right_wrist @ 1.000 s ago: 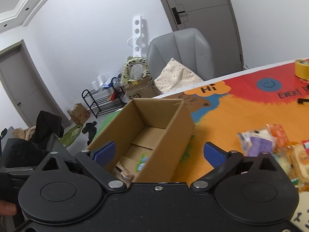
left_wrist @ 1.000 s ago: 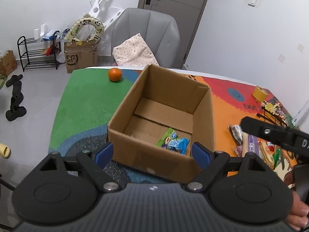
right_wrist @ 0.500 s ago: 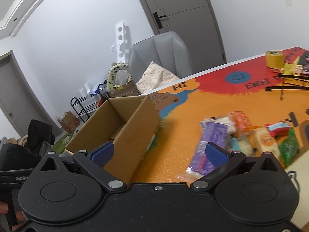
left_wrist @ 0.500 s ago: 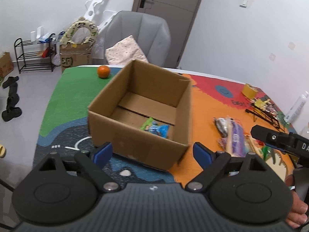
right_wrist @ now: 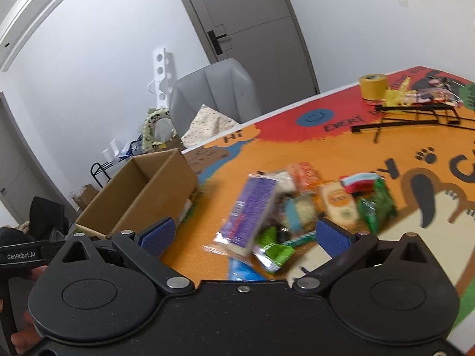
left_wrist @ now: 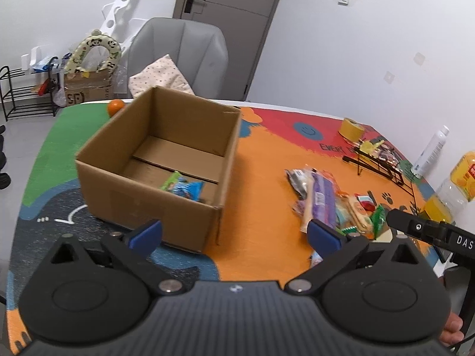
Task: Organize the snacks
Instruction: 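Move both open grippers back to the snack pile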
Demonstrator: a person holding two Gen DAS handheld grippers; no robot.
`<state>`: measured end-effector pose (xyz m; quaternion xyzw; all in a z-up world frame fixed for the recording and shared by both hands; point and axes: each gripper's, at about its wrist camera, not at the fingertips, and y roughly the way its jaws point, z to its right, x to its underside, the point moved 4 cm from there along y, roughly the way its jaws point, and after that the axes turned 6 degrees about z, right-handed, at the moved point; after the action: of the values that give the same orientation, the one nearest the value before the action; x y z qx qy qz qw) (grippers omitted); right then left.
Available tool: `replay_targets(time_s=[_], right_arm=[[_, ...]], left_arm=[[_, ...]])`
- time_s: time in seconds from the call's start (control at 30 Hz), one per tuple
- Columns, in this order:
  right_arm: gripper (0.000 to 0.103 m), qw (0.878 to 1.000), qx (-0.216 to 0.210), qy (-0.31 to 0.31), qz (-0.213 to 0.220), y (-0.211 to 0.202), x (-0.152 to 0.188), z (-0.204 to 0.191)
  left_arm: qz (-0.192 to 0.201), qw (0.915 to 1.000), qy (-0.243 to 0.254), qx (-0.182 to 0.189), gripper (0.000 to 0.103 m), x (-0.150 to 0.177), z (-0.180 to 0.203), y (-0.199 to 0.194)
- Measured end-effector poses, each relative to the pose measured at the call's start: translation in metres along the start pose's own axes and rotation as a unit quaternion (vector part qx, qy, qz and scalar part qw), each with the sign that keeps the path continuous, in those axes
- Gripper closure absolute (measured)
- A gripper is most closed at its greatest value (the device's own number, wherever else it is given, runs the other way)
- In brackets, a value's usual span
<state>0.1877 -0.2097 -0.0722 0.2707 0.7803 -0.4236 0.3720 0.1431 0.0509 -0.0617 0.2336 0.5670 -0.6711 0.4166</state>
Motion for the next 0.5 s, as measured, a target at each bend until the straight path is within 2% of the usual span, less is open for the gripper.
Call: replay_targets(time_s=[0.3,0.5], right_arm=[[0.000,1.000,0.019,0.011,-0.003,-0.007,0.010,0.031],[0.001,1.000,0.024,0.008,0.002,-0.007,0.014,0.038]], left_arm=[[-0.019,0.9994,0.026,0.015,0.000,0.020,0.038,0.016],[-0.016,0.9990,0.030,0.028,0.000,0.028,0.054,0.025]])
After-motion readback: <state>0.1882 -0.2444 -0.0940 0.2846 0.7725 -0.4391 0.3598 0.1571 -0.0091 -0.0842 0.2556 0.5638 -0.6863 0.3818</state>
